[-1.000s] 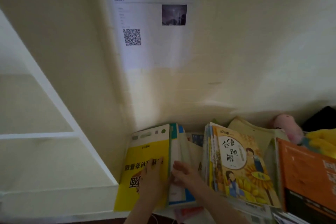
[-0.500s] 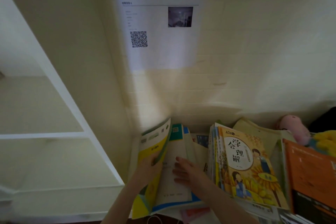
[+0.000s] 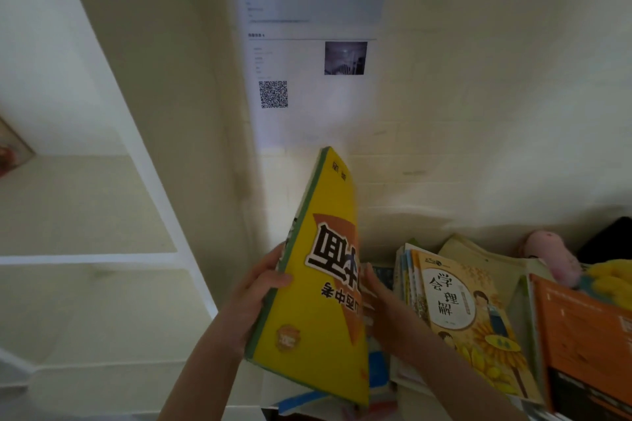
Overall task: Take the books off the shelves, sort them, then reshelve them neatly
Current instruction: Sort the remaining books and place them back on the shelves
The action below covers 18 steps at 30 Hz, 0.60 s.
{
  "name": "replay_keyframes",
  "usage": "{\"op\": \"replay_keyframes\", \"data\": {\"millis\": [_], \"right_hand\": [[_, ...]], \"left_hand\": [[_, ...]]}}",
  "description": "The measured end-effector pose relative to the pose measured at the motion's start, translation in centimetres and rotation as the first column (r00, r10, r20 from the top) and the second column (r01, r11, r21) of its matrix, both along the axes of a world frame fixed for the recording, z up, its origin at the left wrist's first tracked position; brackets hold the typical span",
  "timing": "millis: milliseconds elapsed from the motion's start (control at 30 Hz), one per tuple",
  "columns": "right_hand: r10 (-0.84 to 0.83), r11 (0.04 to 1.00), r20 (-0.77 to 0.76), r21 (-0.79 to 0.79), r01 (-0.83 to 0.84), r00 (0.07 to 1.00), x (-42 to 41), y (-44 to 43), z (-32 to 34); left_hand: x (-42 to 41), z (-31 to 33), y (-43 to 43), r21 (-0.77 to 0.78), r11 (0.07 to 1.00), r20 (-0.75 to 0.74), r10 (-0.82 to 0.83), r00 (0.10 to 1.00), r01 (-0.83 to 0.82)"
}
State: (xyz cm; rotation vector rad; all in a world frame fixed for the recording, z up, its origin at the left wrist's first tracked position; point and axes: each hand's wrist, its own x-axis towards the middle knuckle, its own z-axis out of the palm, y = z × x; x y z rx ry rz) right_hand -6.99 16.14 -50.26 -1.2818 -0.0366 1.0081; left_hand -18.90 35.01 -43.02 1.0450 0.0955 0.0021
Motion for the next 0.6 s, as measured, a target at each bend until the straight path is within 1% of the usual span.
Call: {"op": "replay_keyframes", "data": {"millis": [100, 167, 200, 233, 267, 333, 400, 467, 500, 567, 600], "right_hand": [[0.064, 0.985, -0.021, 0.161, -0.060, 0.998, 0.7, -1.0, 2.3], [0.007, 0.971, -0.056, 0.238, 0.007, 0.998, 1.3, -2.3, 3.6], [-0.048, 0.962, -0.083, 0.264, 0.068, 0.995, 1.6, -3.0, 4.0], [-0.119, 0.954, -0.086, 0.266, 0.138, 0.989, 2.0, -3.8, 4.4], [-0.202, 0.943, -0.057, 0.260, 0.210, 0.978, 2.3, -4.6, 4.8], [-0.341, 0.921, 0.088, 0.229, 0.314, 0.936, 2.9, -6.3, 5.6], [-0.407, 0.910, 0.249, 0.194, 0.366, 0.879, 3.2, -7.9, 6.6], [-0.381, 0.924, 0.366, 0.149, 0.351, 0.849, 3.5, -9.4, 8.0], [-0.341, 0.939, 0.413, 0.104, 0.328, 0.844, 3.9, -10.2, 8.7], [-0.206, 0.962, 0.513, -0.050, 0.268, 0.833, 5.6, -11.5, 10.4], [-0.106, 0.962, 0.561, -0.150, 0.226, 0.821, 6.8, -12.0, 11.0]], "left_hand": [[1.7, 1.0, 0.5, -0.011, 0.995, 0.112, -0.093, 0.989, 0.095], [2.5, 1.4, 0.5, -0.093, 0.982, 0.186, -0.146, 0.972, 0.165], [2.6, 1.8, 0.4, -0.123, 0.981, 0.166, -0.130, 0.977, 0.151], [2.6, 1.9, 0.4, -0.124, 0.985, 0.131, -0.100, 0.986, 0.116], [2.7, 1.8, 0.5, -0.115, 0.989, 0.097, -0.081, 0.992, 0.092], [2.5, 1.4, 0.0, -0.068, 0.992, 0.010, -0.105, 0.994, 0.106], [2.2, 0.3, -1.3, 0.015, 0.993, -0.091, -0.115, 0.989, 0.116], [1.9, -0.9, -3.3, 0.096, 0.986, -0.192, -0.117, 0.975, 0.137], [1.9, -1.3, -4.4, 0.146, 0.972, -0.245, -0.146, 0.959, 0.185], [1.9, -2.1, -6.6, 0.269, 0.897, -0.378, -0.236, 0.896, 0.350], [2.1, -2.5, -7.6, 0.294, 0.849, -0.443, -0.285, 0.850, 0.439]]}}
